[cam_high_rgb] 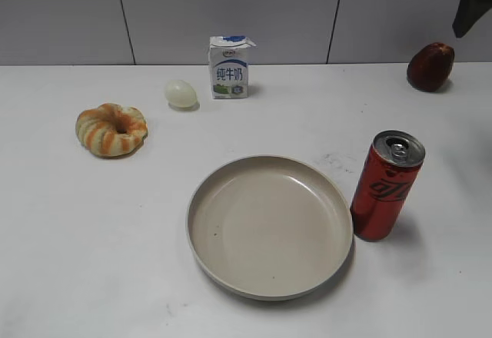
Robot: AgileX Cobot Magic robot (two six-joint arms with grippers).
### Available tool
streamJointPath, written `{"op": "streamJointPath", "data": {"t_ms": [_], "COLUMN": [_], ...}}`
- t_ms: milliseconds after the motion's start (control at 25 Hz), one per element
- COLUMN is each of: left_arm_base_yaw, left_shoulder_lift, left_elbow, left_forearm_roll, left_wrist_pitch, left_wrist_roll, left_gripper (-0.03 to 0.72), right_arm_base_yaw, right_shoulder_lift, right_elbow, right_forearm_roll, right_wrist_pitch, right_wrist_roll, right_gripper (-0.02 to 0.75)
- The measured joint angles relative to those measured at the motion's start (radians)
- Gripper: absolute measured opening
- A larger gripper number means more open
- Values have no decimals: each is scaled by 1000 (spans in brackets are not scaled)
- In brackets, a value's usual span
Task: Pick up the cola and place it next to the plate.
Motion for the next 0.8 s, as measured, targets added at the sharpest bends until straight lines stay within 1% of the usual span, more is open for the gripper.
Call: {"op": "streamJointPath", "data": {"t_ms": [200, 440, 680, 800], "left_arm_base_yaw": [0, 0, 0, 0], "left_shoulder_lift": [0, 0, 0, 0], "left_elbow": [0, 0, 0, 0], "left_forearm_roll": [0, 0, 0, 0], "left_wrist_pitch": [0, 0, 0, 0], "left_wrist_roll": [0, 0, 0, 0], "left_gripper": [235, 235, 235, 235], "right_arm_base_yaw": [-1, -1, -1, -1], "right_shoulder_lift": [-175, -463, -744, -880], "right_elbow": [199, 496, 768, 900], "right_forearm_roll": [0, 0, 0, 21], "right_wrist_pitch": [-1, -1, -66, -84], "right_wrist_roll": [-13, -21, -21, -21], "right_gripper": [598, 591, 591, 591]}}
